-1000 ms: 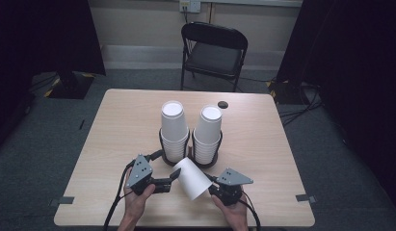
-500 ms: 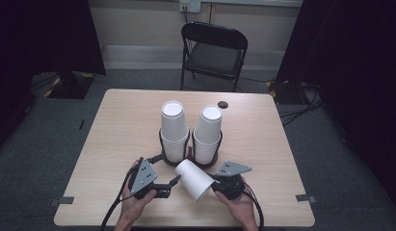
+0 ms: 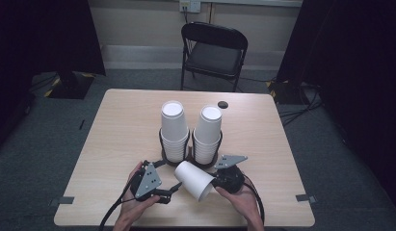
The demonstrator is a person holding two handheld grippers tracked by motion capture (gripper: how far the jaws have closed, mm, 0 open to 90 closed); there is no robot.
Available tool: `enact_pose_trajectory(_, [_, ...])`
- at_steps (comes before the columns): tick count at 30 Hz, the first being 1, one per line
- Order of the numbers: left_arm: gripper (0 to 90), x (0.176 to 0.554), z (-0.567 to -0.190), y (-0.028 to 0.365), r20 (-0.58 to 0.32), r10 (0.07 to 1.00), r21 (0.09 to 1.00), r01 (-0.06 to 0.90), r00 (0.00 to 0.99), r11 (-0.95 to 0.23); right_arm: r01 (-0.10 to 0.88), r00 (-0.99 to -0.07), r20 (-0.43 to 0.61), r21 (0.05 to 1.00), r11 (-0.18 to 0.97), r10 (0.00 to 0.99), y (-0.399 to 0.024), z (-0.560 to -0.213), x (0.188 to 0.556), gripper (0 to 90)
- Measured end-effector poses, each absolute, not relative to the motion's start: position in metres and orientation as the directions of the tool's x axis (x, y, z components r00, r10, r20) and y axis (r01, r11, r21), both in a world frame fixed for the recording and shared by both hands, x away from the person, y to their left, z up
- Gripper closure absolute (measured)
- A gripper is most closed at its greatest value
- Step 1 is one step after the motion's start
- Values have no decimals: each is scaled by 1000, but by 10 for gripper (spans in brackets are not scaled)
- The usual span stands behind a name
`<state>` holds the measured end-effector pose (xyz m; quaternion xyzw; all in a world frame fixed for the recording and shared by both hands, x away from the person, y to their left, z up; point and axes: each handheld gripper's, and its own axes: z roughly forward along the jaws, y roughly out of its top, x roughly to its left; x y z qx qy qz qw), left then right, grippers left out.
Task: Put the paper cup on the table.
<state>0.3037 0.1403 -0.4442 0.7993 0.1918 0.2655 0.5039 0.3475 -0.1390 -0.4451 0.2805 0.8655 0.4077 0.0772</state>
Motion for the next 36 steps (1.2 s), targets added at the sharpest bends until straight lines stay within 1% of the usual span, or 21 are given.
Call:
enact_pose_trajectory(2, [155,302,-445,139,259,546,891,21,797,-453,436,-831,103,731,524,547,-140,-445,350,841])
enact_pose_trajectory(4, [155,302,-446,138,265,531,886,14,805,-464,444,-835,109,712,544,539,-141,-444,352,841])
enact_pose_trajectory(6, [155,302,-451,134,287,491,867,-5,823,-499,452,-838,117,695,559,532,-140,-442,353,841])
enact_pose_trajectory(10, [155,300,-457,131,299,454,848,-15,839,-529,469,-846,141,658,590,514,-137,-439,357,841])
enact_pose_trajectory(13, [155,298,-459,129,326,420,825,-38,847,-564,480,-848,154,632,609,508,-133,-434,360,841])
enact_pose_trajectory(15, [155,296,-460,128,325,406,824,-45,854,-565,484,-853,172,613,625,493,-130,-432,361,841])
enact_pose_trajectory(17, [155,294,-460,127,353,399,810,-62,847,-584,487,-857,181,590,644,482,-127,-429,362,841])
enact_pose_trajectory(19, [155,292,-460,127,359,396,806,-67,845,-588,481,-866,189,565,670,463,-124,-428,364,841])
enact_pose_trajectory(21, [154,289,-458,125,392,367,781,-95,843,-617,472,-875,188,540,697,446,-119,-426,366,841])
enact_pose_trajectory(28, [149,284,-461,113,495,329,707,-153,804,-691,468,-880,193,514,719,435,-110,-423,368,841])
enact_pose_trajectory(29, [147,284,-461,112,498,325,699,-150,804,-699,469,-879,191,510,721,436,-109,-423,369,842])
enact_pose_trajectory(32, [122,284,-463,107,535,313,670,-168,784,-723,468,-879,188,510,722,437,-107,-424,370,842])
enact_pose_trajectory(36, [83,284,-465,101,554,314,653,-168,771,-739,473,-877,194,508,720,439,-106,-423,369,842])
